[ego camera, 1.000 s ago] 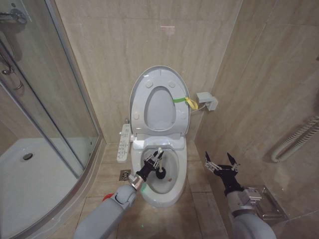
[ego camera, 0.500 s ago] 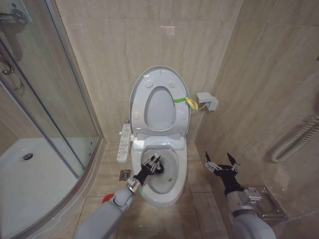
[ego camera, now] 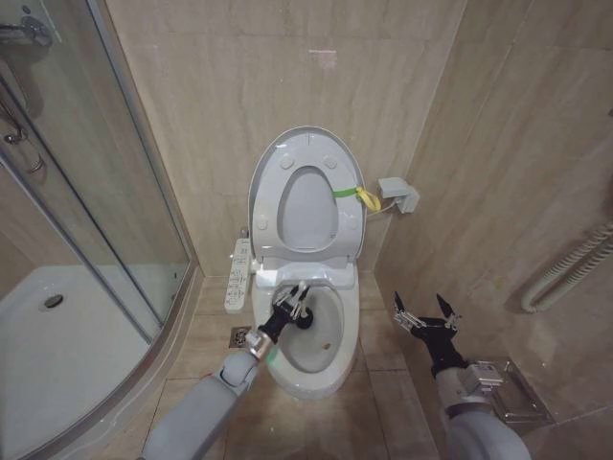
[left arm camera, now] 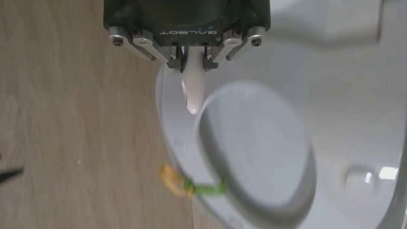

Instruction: Open the toilet lid, clean the toilet bowl with a toilet brush, close the toilet lid, and flush.

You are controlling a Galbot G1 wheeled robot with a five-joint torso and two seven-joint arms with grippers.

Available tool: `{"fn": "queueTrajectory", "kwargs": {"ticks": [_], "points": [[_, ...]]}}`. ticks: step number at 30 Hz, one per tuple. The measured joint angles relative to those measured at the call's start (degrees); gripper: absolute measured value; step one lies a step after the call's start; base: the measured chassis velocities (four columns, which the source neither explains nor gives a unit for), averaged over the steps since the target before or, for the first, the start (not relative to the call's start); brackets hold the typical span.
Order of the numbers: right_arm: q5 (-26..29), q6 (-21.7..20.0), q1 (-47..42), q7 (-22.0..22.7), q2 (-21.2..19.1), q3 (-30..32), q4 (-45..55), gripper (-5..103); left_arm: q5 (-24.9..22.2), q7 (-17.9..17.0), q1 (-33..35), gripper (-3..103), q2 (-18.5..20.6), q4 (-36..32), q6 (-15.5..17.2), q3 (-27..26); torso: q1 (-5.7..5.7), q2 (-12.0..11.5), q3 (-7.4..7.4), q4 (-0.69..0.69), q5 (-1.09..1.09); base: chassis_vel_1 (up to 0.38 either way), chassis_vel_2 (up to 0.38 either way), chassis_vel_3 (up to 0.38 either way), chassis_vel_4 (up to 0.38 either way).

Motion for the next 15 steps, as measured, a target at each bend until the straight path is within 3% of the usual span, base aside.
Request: {"fn": "queueTrajectory", "kwargs": {"ticks": [9,15], "points": [[0.0,0.0,0.0,0.0,0.0,0.0,0.0,100,0.49,-2.87,3.15,21,1.42,-11.83,2.39,1.49,0.0,0.0,0.0,0.01,0.0,0.0,0.0,0.0,0.0],[0.0,0.0,0.0,0.0,0.0,0.0,0.0,100,0.83,-3.39,4.11,21,1.61,-14.82,2.87,3.1,0.0,0.0,0.0,0.01,0.01,0.0,0.0,0.0,0.0]]}}
